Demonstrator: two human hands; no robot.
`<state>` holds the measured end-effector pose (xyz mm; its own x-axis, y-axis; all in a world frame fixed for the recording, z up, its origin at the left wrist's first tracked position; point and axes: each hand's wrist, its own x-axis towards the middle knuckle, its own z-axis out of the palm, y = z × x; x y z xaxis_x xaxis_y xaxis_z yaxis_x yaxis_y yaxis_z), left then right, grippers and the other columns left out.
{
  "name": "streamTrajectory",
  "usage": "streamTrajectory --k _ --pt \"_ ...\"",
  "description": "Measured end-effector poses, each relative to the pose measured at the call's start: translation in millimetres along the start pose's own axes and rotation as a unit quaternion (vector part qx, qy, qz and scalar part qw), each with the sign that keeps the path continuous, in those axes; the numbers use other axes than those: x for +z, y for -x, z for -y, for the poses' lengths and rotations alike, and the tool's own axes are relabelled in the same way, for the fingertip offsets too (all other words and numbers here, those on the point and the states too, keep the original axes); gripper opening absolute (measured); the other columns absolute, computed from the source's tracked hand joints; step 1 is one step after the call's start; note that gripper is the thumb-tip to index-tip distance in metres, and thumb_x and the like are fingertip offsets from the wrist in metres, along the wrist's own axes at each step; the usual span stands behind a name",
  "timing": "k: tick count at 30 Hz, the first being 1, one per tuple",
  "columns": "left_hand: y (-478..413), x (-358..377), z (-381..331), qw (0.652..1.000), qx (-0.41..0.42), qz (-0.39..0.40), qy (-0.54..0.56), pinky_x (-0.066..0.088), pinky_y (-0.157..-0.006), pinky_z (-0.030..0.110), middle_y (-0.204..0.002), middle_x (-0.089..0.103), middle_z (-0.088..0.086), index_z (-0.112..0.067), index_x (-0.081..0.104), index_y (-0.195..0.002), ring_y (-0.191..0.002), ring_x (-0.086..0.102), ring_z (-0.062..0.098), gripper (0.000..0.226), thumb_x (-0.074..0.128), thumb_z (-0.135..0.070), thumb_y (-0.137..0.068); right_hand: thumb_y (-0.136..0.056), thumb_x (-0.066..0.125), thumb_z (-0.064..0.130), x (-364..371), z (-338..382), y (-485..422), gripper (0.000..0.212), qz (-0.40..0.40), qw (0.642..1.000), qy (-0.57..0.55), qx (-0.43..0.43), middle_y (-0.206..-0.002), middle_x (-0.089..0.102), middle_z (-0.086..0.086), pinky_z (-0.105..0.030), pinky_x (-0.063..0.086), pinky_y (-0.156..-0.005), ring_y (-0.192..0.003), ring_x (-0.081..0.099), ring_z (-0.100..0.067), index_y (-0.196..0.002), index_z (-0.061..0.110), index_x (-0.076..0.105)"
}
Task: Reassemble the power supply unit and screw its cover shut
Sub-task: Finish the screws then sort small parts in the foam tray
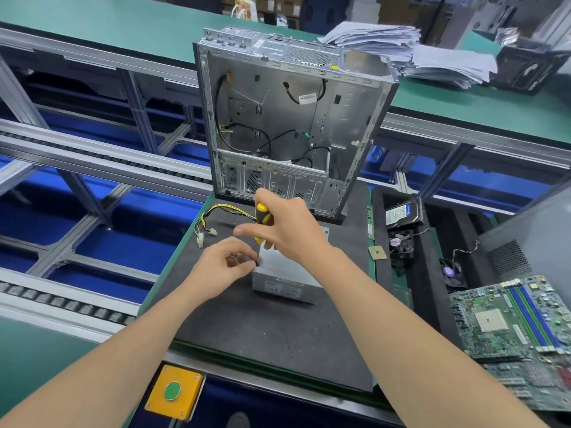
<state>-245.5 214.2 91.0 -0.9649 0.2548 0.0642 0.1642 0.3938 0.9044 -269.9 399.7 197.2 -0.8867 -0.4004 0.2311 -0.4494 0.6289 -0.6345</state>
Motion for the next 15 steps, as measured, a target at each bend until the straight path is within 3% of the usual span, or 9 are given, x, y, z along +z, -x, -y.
streamTrajectory --k 2,4,6,8,10,14,15 --pt "-3 1 -4 1.0 0.004 -0.005 -0.01 0.05 -0.075 0.025 -0.094 0.072 -0.009 -0.031 0.076 -0.084 -0.085 0.066 0.015 0.014 0.082 -0.019 -0.085 -0.084 0.078 0.059 2 4 -2 0.056 -0.023 0.999 0.042 -0.001 -0.057 0.049 0.006 -0.037 0.044 -0.05 -0.053 0.055 -0.02 -0.081 0.02 0.038" --pt "-5 1 -8 0.999 0.005 -0.011 -0.039 0.045 -0.07 0.016 -0.09 0.07 -0.011 -0.032 0.075 -0.078 -0.081 0.064 0.013 0.014 0.086 -0.024 -0.081 -0.089 0.077 0.052 1 6 -2 0.044 -0.034 0.997 0.064 -0.03 -0.062 0.052 0.008 -0.035 0.041 -0.055 -0.058 0.05 -0.017 -0.083 0.019 0.049" --pt "-8 0 -10 0.997 0.022 -0.003 -0.072 0.045 -0.07 0.014 -0.089 0.069 -0.014 -0.032 0.075 -0.077 -0.082 0.063 0.011 0.014 0.086 -0.025 -0.081 -0.092 0.074 0.033 -8 8 -2 0.019 0.018 0.997 0.029 -0.067 -0.079 0.065 0.009 -0.033 0.049 -0.066 -0.069 0.058 -0.016 -0.1 0.021 0.061" --pt "-9 -3 -12 0.995 0.035 0.007 -0.093 0.046 -0.071 0.014 -0.089 0.069 -0.016 -0.032 0.076 -0.079 -0.085 0.063 0.01 0.012 0.086 -0.026 -0.081 -0.09 0.069 0.016 -21 12 -3 0.023 0.091 0.99 0.013 -0.11 -0.092 0.071 0.013 -0.024 0.051 -0.072 -0.079 0.063 -0.011 -0.109 0.025 0.063" --pt "-10 -6 -12 0.993 0.051 0.017 -0.101 0.047 -0.071 0.016 -0.088 0.069 -0.014 -0.031 0.075 -0.078 -0.086 0.064 0.011 0.013 0.086 -0.025 -0.081 -0.089 0.065 0.007 -31 18 -6 0.025 0.141 0.98 0.049 -0.133 -0.092 0.071 0.015 -0.022 0.051 -0.074 -0.083 0.064 -0.008 -0.106 0.025 0.066" --pt "-9 -8 -11 0.991 0.061 0.013 -0.118 0.05 -0.069 0.018 -0.086 0.068 -0.016 -0.039 0.07 -0.077 -0.079 0.065 0.012 0.019 0.087 -0.03 -0.08 -0.095 0.069 0.016 -34 27 -14 0.003 0.152 0.973 0.134 -0.113 -0.081 0.071 0.005 -0.038 0.055 -0.075 -0.077 0.065 -0.015 -0.097 0.017 0.071" --pt "-8 -7 -11 0.991 0.059 0.003 -0.122 0.05 -0.07 0.017 -0.086 0.068 -0.018 -0.041 0.068 -0.076 -0.08 0.065 0.011 0.021 0.087 -0.031 -0.08 -0.096 0.07 0.023 -33 29 -16 0.008 0.143 0.975 0.143 -0.088 -0.079 0.07 0.003 -0.039 0.056 -0.073 -0.075 0.066 -0.018 -0.096 0.016 0.069"
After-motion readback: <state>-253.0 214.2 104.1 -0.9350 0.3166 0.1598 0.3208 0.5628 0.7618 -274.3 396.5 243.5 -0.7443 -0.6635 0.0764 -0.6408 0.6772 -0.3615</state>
